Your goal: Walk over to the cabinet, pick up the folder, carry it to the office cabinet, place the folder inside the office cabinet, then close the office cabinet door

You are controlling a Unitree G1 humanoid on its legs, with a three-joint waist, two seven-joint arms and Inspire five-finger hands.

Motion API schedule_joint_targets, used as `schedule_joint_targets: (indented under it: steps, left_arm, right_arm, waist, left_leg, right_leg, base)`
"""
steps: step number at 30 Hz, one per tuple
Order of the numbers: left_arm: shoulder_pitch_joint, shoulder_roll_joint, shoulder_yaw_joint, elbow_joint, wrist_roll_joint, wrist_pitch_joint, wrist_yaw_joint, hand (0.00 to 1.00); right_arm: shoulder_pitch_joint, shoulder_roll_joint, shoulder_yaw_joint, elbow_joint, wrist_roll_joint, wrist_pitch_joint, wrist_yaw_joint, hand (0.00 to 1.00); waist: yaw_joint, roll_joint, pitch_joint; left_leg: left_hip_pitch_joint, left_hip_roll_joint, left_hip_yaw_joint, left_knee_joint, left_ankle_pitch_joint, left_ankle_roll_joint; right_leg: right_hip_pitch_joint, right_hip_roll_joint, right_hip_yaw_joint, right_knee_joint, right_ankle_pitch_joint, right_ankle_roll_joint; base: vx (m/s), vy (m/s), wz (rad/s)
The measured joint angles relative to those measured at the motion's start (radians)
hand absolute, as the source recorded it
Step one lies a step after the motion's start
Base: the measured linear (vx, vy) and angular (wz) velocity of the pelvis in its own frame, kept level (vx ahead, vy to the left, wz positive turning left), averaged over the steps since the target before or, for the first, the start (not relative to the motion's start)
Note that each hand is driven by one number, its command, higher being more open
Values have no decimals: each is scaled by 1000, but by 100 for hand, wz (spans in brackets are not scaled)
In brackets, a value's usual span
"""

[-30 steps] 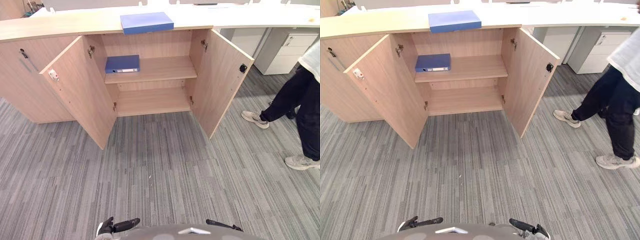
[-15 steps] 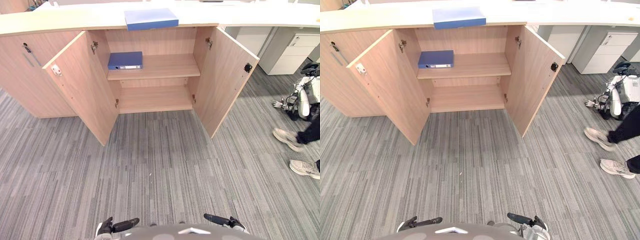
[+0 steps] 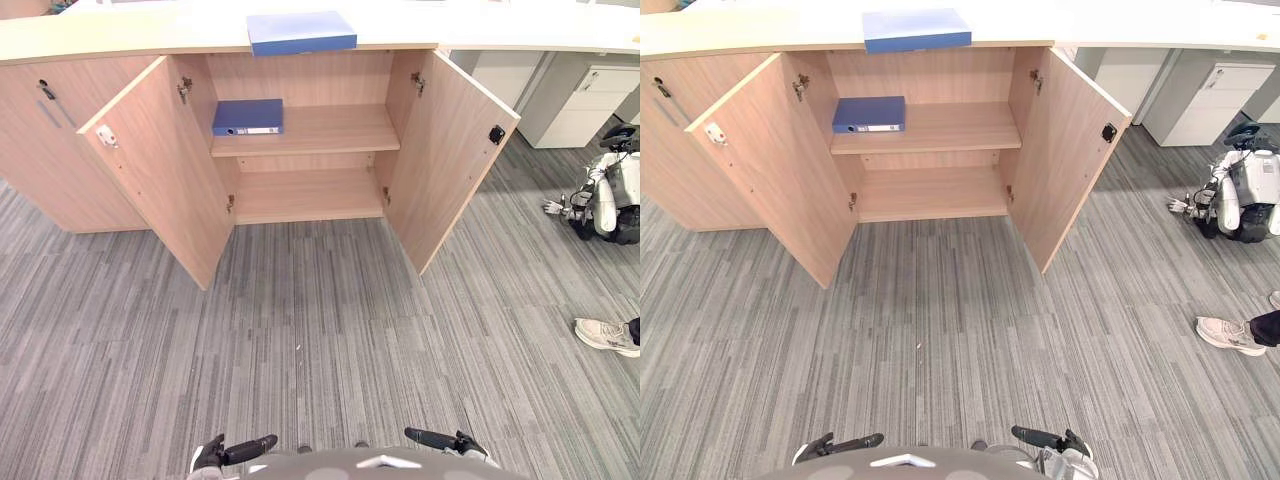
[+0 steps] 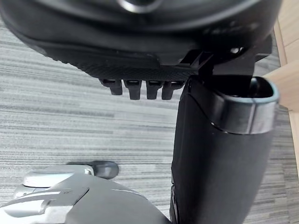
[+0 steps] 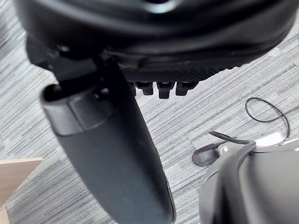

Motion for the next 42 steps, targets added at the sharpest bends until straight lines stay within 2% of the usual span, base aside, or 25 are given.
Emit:
schedule_joint_targets:
  steps: [4,8,9,10,11,12,13,14,15,16,20,22,23,24,25,26,28,30,33,35,38,39,40,41,42]
  left_arm:
    - [-8,2,0,-1,-12,-1,-1,100]
    - [-27,4,-1,0,-15,0,-1,100]
    - [-31,5,-3,0,-16,1,-1,100]
    - [-33,7,-5,0,-16,1,-2,100]
    - [-35,9,-5,0,-16,1,-3,100]
    - [-41,12,-13,0,-18,0,-2,100]
    - [-48,19,-30,-1,-23,-1,-2,100]
    - [-51,21,-33,0,-25,0,-2,100]
    - [-61,18,-32,1,-26,3,3,100]
    - [-64,24,-27,2,-26,8,0,100]
    - [-87,12,-22,3,-26,9,1,100]
    - [-91,13,-23,3,-26,9,0,100]
    - [-90,14,-21,6,-26,8,0,100]
    - [-90,5,-12,13,-25,8,1,100]
    - [-97,-17,24,15,-25,8,0,100]
    - [-97,-26,48,14,-25,8,0,100]
    - [-97,-46,106,1,-26,8,0,100]
    - [-89,-61,155,-47,-29,7,-4,100]
    - [-93,-70,165,-104,-35,-1,-2,100]
    - [-101,-81,165,-120,-40,-5,0,100]
    - [-122,-100,162,-121,-70,-20,0,100]
    - [-125,-107,161,-119,-77,-22,0,100]
    - [-128,-114,160,-117,-79,-22,0,100]
    - [-128,-119,160,-116,-80,-22,1,100]
    - [-129,-111,158,-114,-74,-21,-1,100]
  right_arm:
    - [-2,-1,8,-4,0,1,1,100]
    - [-7,-2,8,-5,0,7,1,100]
    - [-8,-2,8,-7,0,7,1,100]
    - [-10,-2,8,-8,0,6,2,100]
    - [-11,-1,8,-11,0,6,2,100]
    - [-10,0,8,-20,1,6,3,100]
    - [-8,1,7,-26,1,6,3,100]
    - [-6,0,6,-30,3,5,3,100]
    - [-3,-5,-2,-39,6,-3,2,100]
    - [-6,2,0,-55,5,-9,2,100]
    - [-11,-1,7,-80,12,-26,4,100]
    - [-16,0,10,-87,14,-26,10,100]
    - [-14,3,9,-83,21,-25,14,100]
    - [-15,1,5,-81,33,-24,16,100]
    - [-16,-1,-8,-82,39,-23,17,100]
    - [-17,-3,-9,-85,40,-21,16,100]
    - [-14,-6,-2,-97,42,-16,10,100]
    - [-1,-7,24,-111,50,-15,-6,100]
    - [-2,3,80,-135,76,-16,-10,100]
    - [-8,15,76,-136,81,-15,-9,100]
    - [-8,33,72,-138,81,-11,-10,100]
    - [-7,37,71,-135,81,-12,-16,100]
    - [-5,40,61,-130,80,-11,-20,100]
    - [-3,44,53,-129,80,-10,-21,100]
    - [-1,57,35,-124,78,-8,-23,100]
  waist:
    - [3,-1,0]
    - [12,3,3]
    - [11,3,4]
    - [12,1,7]
    - [11,-2,13]
    - [7,-7,24]
    - [5,-12,38]
    - [3,-11,44]
    - [0,0,54]
    - [1,-12,62]
    - [-13,9,75]
    - [-25,10,75]
    - [-28,7,74]
    - [-29,12,74]
    - [-27,30,70]
    - [-27,37,71]
    - [-30,50,70]
    - [-20,57,74]
    - [3,40,76]
    - [11,45,73]
    - [30,40,72]
    - [33,35,68]
    - [36,31,66]
    - [39,25,61]
    - [39,6,48]
  left_leg:
    - [-82,5,31,88,-58,27]
    - [-127,14,64,176,-123,25]
    - [-131,14,76,198,-144,26]
    - [-126,12,87,215,-158,23]
    - [-123,8,92,222,-160,22]
    - [-105,-1,101,229,-160,21]
    - [-75,-11,104,229,-161,24]
    - [-58,-14,98,230,-170,39]
    - [-29,-12,76,228,-204,85]
    - [-4,-12,69,226,-221,90]
    - [49,42,15,170,-229,83]
    - [71,62,-9,138,-230,65]
    - [94,68,-29,125,-241,45]
    - [109,81,-40,125,-249,32]
    - [108,101,-39,158,-238,7]
    - [88,110,-32,223,-230,-16]
    - [-37,149,-11,531,-203,-56]
    - [-195,259,50,955,-182,-71]
    - [-337,325,134,1049,-193,-57]
    - [-389,329,172,983,-199,-56]
    - [-432,267,211,688,-204,-67]
    - [-429,224,202,525,-168,-66]
    - [-419,188,173,417,-77,-42]
    - [-403,172,168,398,-29,-30]
    - [-386,144,184,391,-30,1]
  right_leg:
    - [-51,1,18,2,-2,3]
    - [-98,1,40,63,-37,15]
    - [-130,-3,39,141,-81,28]
    - [-169,-15,28,253,-132,58]
    - [-192,-24,17,319,-153,79]
    - [-251,-50,-17,482,-176,98]
    - [-309,-81,-52,655,-176,95]
    - [-343,-96,-71,741,-175,84]
    - [-388,-110,-92,846,-220,59]
    - [-424,-118,-95,882,-256,57]
    - [-510,-91,-140,716,-263,43]
    - [-517,-73,-122,516,-182,45]
    - [-513,-76,-106,471,-79,33]
    - [-510,-67,-103,497,-59,-13]
    - [-506,-64,-126,528,-103,-39]
    - [-486,-63,-139,525,-117,-55]
    - [-403,-49,-163,470,-140,-71]
    - [-256,-6,-181,382,-151,-89]
    - [-125,8,-166,280,-159,-99]
    - [-85,9,-160,241,-155,-94]
    - [-9,-2,-145,169,-154,-71]
    - [7,-15,-136,153,-164,-52]
    - [26,-27,-122,143,-176,-31]
    - [33,-37,-110,139,-183,-21]
    - [41,-66,-93,139,-194,-1]
  base:
    - [16,12,-22]
    - [102,30,-23]
    - [129,44,-19]
    - [131,50,-17]
    - [120,69,-5]
    - [116,93,14]
    - [125,103,23]
    - [178,106,29]
    - [250,87,23]
    - [255,55,21]
    - [260,-95,43]
    - [278,-186,51]
    - [362,-276,52]
    - [491,-342,56]
    - [557,-352,40]
    - [480,-280,39]
    - [422,-235,33]
    - [523,-276,10]
    - [318,-143,-15]
    - [234,-30,-12]
    - [295,75,-14]
    - [302,168,-21]
    - [335,204,-27]
    - [402,212,-32]
    - [487,238,-31]
